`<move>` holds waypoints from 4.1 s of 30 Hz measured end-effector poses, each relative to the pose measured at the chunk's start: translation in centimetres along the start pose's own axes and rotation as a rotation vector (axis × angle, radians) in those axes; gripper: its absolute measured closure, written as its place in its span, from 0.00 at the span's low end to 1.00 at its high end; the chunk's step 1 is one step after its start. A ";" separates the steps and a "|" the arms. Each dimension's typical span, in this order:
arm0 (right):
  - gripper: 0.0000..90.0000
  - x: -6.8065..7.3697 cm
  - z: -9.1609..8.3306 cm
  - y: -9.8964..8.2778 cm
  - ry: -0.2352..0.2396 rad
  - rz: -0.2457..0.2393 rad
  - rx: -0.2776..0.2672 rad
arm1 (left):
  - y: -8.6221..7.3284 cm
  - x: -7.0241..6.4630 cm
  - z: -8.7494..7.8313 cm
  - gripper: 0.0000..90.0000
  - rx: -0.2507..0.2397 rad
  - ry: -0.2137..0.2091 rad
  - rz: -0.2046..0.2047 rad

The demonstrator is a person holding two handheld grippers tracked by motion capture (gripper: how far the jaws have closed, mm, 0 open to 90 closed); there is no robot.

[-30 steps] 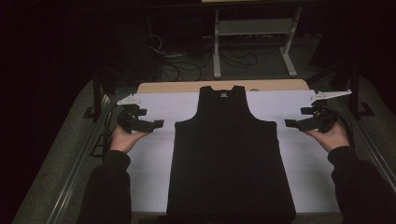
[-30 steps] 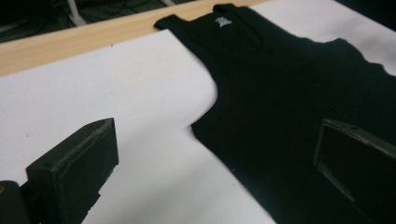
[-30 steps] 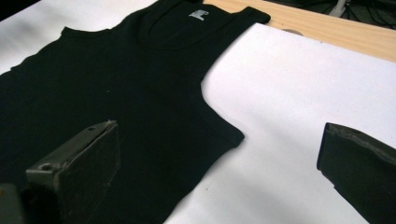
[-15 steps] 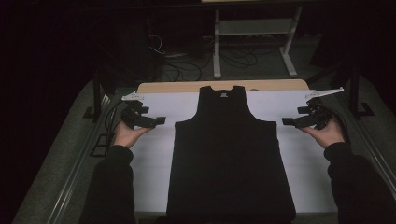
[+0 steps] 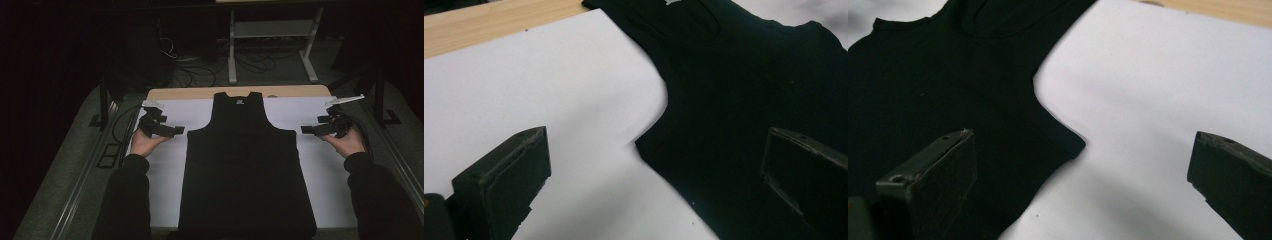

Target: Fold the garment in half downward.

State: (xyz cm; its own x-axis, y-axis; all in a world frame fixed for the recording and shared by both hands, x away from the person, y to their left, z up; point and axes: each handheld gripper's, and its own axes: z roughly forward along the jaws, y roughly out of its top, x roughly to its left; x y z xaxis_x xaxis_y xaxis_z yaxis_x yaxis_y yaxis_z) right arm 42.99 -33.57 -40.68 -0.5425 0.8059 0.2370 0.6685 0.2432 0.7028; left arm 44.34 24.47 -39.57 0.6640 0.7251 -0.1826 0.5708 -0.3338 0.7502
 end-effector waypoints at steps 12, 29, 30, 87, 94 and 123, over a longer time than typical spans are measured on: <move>0.00 0.0 1.4 -0.3 0.000 0.010 0.021 | -0.3 -0.5 2.0 0.00 0.039 -0.001 0.016; 0.15 0.9 3.8 -1.2 0.039 -0.030 0.063 | -1.2 0.0 4.3 0.00 0.067 0.003 -0.014; 0.16 0.9 3.9 -1.3 0.039 -0.032 0.063 | -1.3 0.0 4.4 0.00 0.069 0.001 -0.011; 0.94 1.5 4.8 -1.3 0.056 0.023 0.077 | -1.3 -1.3 5.3 0.97 0.064 0.022 -0.023; 0.95 1.7 4.4 -1.5 0.075 0.037 0.061 | -1.7 -1.5 4.2 0.97 0.015 0.034 -0.052; 0.94 3.7 1.2 -2.5 0.140 0.071 -0.053 | -2.9 -3.8 1.0 0.97 -0.068 0.004 -0.040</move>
State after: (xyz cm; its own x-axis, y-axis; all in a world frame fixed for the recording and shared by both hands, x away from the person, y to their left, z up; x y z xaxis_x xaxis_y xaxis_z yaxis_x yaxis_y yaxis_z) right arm 39.98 -30.54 -42.38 -0.5625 0.7365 0.3758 0.6821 0.1566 0.7143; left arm 40.64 22.12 -41.73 0.6393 0.7396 -0.2104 0.5626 -0.2633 0.7837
